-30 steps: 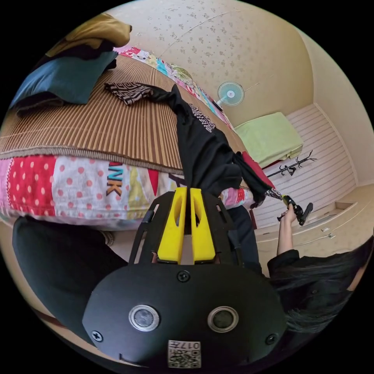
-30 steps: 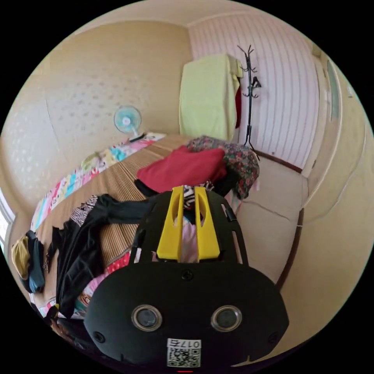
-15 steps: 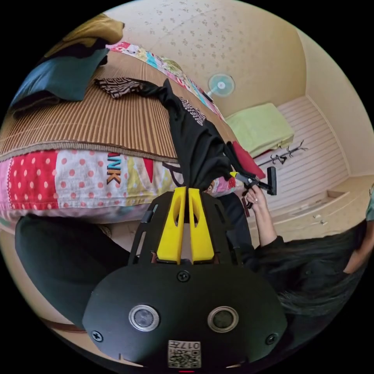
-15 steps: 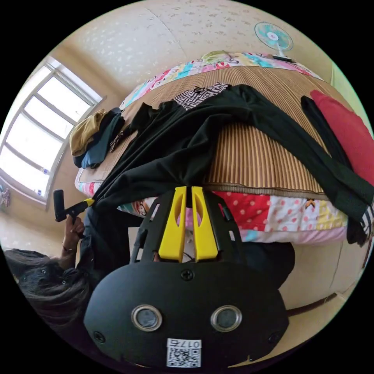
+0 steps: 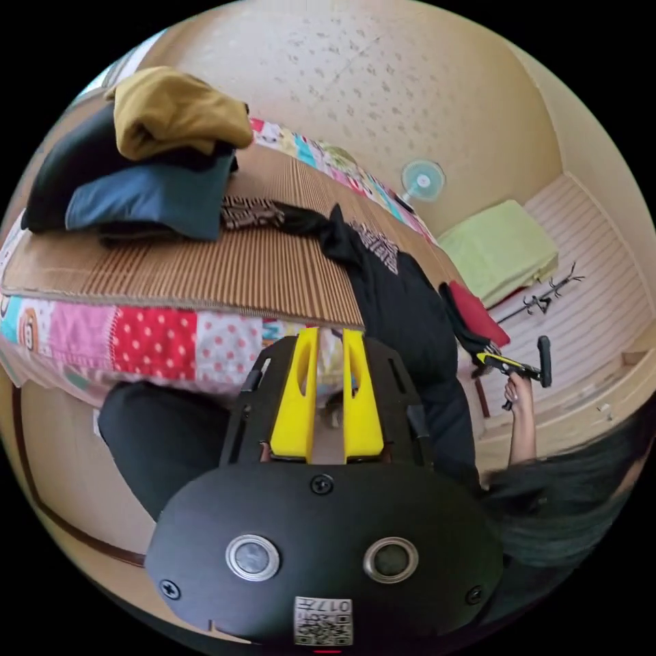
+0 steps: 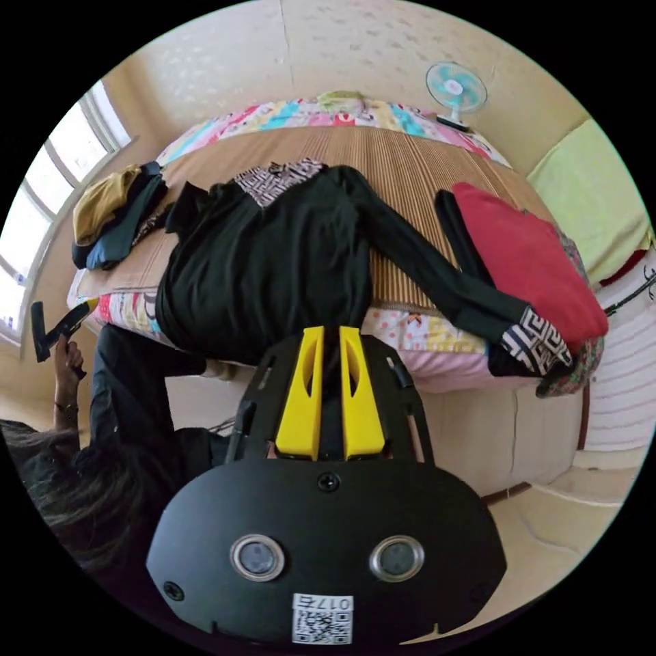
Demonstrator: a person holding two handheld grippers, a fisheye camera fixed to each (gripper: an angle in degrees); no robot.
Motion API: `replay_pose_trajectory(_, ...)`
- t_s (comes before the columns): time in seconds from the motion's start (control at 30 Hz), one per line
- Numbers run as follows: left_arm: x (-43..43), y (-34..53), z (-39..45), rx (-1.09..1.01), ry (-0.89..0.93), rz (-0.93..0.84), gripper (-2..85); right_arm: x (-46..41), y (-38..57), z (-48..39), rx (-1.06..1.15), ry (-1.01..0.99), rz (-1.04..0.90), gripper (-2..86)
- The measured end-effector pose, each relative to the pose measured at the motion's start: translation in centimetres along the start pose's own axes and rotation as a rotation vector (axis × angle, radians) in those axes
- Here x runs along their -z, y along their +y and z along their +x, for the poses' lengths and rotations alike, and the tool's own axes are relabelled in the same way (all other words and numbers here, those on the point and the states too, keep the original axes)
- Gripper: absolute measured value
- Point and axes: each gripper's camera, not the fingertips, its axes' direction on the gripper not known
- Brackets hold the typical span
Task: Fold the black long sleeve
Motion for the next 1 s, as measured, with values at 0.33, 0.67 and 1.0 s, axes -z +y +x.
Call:
replay_pose_trajectory(0.33, -4.5, -10.6, -6.5, 0.296, -0.046, 0.096, 9.1, -18.7, -9.7, -8.8, 0.060, 0.049, 0.179, 0.6)
replay_pose_trajectory(0.67, -7.6, -9.2, -15.1, 0.731, 0.161, 0.310, 12.8, -22.7, -6.9, -14.3, 0.103, 0.292, 0.241, 0.3)
replay_pose_trajectory(1.0, -6.4, -8.8, -10.7, 0.588, 0.347, 0.586, -0.3, -26.6, -5.7, -18.7, 0.143, 0.477, 0.255, 0.2)
